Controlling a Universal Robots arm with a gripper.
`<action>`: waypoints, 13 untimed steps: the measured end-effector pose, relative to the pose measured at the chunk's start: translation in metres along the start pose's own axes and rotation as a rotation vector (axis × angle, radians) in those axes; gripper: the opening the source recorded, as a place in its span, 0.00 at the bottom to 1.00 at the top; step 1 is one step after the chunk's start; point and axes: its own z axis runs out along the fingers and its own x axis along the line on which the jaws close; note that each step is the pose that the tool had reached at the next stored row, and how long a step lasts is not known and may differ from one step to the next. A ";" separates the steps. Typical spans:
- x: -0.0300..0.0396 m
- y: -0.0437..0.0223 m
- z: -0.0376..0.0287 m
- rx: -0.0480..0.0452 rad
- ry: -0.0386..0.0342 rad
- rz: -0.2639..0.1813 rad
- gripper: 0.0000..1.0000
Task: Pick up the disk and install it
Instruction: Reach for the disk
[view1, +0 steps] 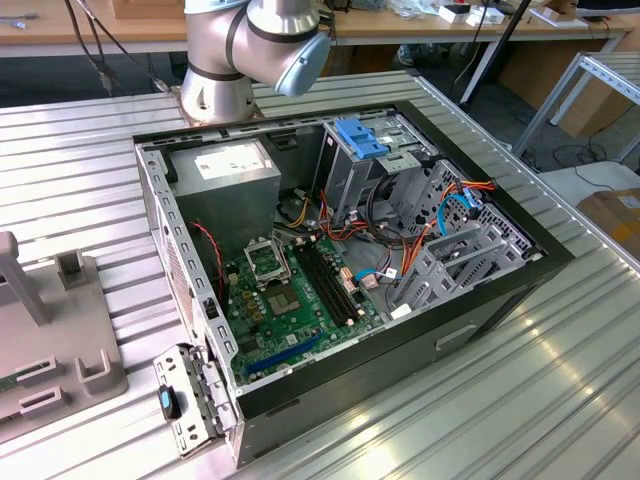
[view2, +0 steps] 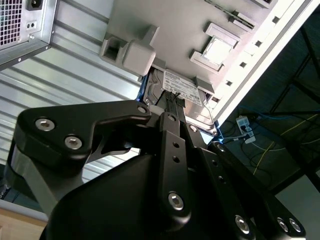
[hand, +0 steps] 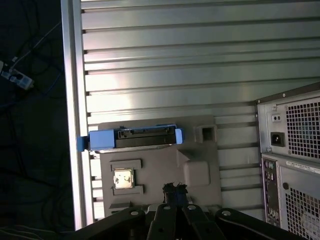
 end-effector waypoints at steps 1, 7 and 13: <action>0.0007 -0.0001 0.0000 0.0000 0.0000 0.000 0.11; 0.0180 -0.0014 0.0003 0.0000 0.0000 0.000 0.11; 0.0226 -0.0017 0.0003 0.0000 0.0000 0.000 0.11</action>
